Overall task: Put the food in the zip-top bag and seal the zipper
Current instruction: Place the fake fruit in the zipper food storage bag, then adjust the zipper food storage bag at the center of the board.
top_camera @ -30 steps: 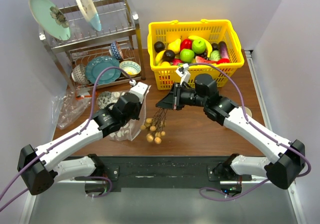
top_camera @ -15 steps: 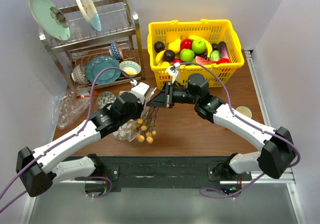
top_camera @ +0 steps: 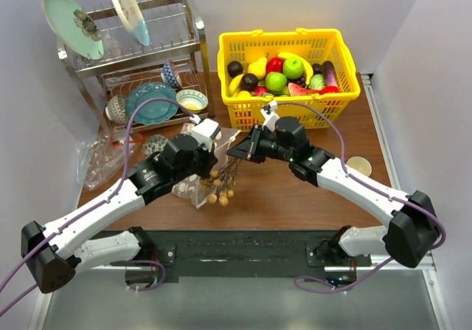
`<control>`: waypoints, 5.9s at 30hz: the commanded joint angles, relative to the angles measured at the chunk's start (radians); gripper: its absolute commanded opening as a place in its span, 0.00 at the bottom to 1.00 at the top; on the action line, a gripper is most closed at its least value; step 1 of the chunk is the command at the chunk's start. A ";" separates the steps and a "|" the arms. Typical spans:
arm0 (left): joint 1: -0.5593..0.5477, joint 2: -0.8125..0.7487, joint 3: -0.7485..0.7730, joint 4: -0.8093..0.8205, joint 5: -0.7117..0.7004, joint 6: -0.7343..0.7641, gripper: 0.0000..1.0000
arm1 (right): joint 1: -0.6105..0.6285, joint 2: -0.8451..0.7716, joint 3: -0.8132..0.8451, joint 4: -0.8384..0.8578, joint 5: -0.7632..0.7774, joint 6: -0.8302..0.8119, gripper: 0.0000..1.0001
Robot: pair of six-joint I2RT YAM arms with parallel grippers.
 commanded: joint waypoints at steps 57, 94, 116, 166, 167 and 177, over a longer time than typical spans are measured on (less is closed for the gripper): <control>-0.058 0.365 0.271 0.096 0.216 -0.316 0.00 | 0.321 -0.228 -0.062 -0.185 1.132 0.168 0.13; -0.022 0.207 0.299 -0.007 0.196 -0.266 0.00 | 0.321 -0.370 -0.042 -0.397 0.733 -0.356 0.54; -0.022 0.179 0.254 -0.008 0.277 -0.236 0.00 | 0.321 -0.383 -0.036 -0.351 0.752 -0.348 0.42; 0.010 0.395 0.657 -0.596 -0.198 -0.093 0.00 | 0.319 -0.013 0.558 -0.952 0.838 -0.343 0.00; 0.011 0.404 0.679 -0.640 -0.233 -0.093 0.00 | 0.321 -0.013 0.562 -0.939 0.822 -0.346 0.00; 0.013 0.369 0.740 -0.703 -0.450 -0.075 0.00 | 0.318 0.042 0.477 -0.728 0.666 -0.412 0.00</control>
